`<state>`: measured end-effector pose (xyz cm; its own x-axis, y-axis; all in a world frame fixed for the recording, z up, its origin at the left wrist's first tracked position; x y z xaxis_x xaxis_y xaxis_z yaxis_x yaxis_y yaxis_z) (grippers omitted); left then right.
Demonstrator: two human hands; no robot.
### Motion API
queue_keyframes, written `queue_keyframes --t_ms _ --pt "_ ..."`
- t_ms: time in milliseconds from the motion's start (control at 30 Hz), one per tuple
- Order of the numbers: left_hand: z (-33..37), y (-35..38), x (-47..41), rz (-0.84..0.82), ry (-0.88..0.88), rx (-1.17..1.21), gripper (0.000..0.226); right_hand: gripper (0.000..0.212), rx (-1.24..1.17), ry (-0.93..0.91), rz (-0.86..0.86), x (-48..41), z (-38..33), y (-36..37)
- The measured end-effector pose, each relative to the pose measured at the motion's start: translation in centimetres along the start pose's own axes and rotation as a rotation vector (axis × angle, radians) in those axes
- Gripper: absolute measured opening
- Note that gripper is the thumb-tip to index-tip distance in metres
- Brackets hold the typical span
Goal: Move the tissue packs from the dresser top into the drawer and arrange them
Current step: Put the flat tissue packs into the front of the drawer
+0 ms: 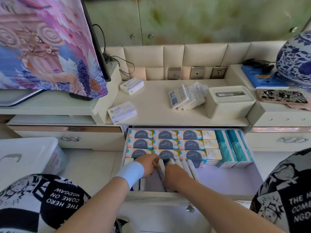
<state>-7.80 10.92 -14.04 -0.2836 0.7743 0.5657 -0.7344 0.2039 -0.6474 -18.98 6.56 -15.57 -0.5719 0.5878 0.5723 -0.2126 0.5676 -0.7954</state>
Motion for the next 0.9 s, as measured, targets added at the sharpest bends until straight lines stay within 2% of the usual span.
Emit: queue_keyframes --t_ms 100,200,233,300,367,467,533,633,733,833,900 --pt "0.3 -1.0 0.9 0.072 0.089 -0.177 0.044 0.033 -0.082 -0.007 -0.002 -0.2 -0.9 0.1" --pt "1.4 -1.7 1.9 0.172 0.221 -0.356 0.036 0.035 -0.116 -0.130 -0.085 -0.2 -3.0 0.9" --pt "1.5 -1.6 2.0 0.175 0.240 -0.393 0.034 0.035 -0.125 -0.182 -0.127 0.2 -3.8 1.1" --pt "0.8 -0.7 1.8 0.111 0.198 -0.471 0.033 0.021 -0.209 -0.231 -0.154 0.6 -4.3 1.0" --pt "-0.8 -0.1 1.3 0.058 0.103 -0.535 0.035 0.012 -0.272 -0.182 -0.022 0.1 -3.3 -0.7" --pt "-1.8 -0.3 0.8 0.065 0.043 -0.571 0.040 0.018 -0.137 -0.038 0.249 0.2 -0.4 -4.2" --pt "-1.7 0.0 0.5 0.049 0.043 -0.608 0.039 0.025 -0.047 0.013 0.301 0.5 0.9 -5.1" --pt "-0.8 0.4 0.7 0.031 0.110 -0.714 0.040 0.031 0.093 0.033 0.226 0.6 2.0 -4.0" --pt "-0.1 1.5 1.1 -0.042 0.177 -0.829 0.054 0.037 0.127 0.045 0.165 0.4 2.5 -2.5" --pt "-0.5 2.6 0.9 -0.116 0.129 -0.943 0.045 0.041 0.043 0.020 0.048 0.0 2.4 -1.3" --pt "-0.4 2.4 0.9 -0.106 0.099 -0.941 0.041 0.038 -0.072 0.043 -0.042 -0.1 2.4 -0.3"
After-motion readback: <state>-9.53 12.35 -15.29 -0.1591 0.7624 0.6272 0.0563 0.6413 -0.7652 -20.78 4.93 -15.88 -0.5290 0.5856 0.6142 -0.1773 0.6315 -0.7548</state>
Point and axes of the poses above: each hand's wrist, its own x-axis away from the middle knuckle, its own y-axis out of the palm, z = x × y, the point moved 9 cm from there along -x, towards the middle knuckle, and after that the axes turned 3 degrees about x, right-handed, at the moved point
